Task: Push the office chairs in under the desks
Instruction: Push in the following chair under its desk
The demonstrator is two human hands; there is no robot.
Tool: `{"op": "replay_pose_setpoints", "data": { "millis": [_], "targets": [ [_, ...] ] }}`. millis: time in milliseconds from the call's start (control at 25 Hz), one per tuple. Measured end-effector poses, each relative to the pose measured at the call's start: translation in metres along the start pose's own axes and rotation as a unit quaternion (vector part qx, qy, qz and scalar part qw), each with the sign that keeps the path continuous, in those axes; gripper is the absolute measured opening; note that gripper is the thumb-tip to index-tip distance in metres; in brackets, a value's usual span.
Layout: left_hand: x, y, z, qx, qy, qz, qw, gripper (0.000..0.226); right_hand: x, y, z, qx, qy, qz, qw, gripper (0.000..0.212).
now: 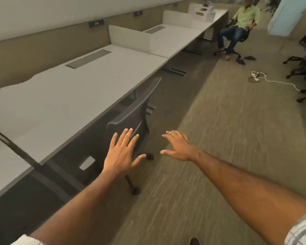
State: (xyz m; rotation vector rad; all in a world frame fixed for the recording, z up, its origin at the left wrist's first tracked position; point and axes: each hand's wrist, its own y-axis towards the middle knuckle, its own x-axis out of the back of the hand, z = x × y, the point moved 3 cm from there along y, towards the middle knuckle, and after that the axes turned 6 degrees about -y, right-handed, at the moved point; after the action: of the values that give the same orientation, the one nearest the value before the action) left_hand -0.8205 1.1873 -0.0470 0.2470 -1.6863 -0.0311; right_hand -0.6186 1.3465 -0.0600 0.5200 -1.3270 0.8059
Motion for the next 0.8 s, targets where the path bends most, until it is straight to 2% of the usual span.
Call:
{"op": "replay_pose_setpoints", "data": {
  "millis": [120,240,520,680,800],
  "targets": [
    [0.02,0.051,0.016,0.035,0.034,-0.046,0.998,0.083,0.045,0.083,-0.01,0.064,-0.011,-0.053,0.996,0.08],
    [0.027,0.104,0.038,0.139,0.044,-0.033,0.989,0.085,0.077,0.162,-0.023,0.128,-0.038,-0.069,0.989,0.084],
    [0.014,0.172,0.042,0.301,0.0,-0.004,0.954,0.097,0.116,0.292,-0.046,0.247,-0.072,-0.033,0.966,0.086],
    [0.006,0.181,0.05,0.385,-0.05,0.029,0.921,0.11,0.122,0.342,-0.063,0.319,-0.12,-0.001,0.94,0.101],
    [0.003,0.185,0.054,0.409,-0.027,0.05,0.911,0.107,0.12,0.365,-0.078,0.328,-0.12,0.017,0.937,0.113]
  ]
}}
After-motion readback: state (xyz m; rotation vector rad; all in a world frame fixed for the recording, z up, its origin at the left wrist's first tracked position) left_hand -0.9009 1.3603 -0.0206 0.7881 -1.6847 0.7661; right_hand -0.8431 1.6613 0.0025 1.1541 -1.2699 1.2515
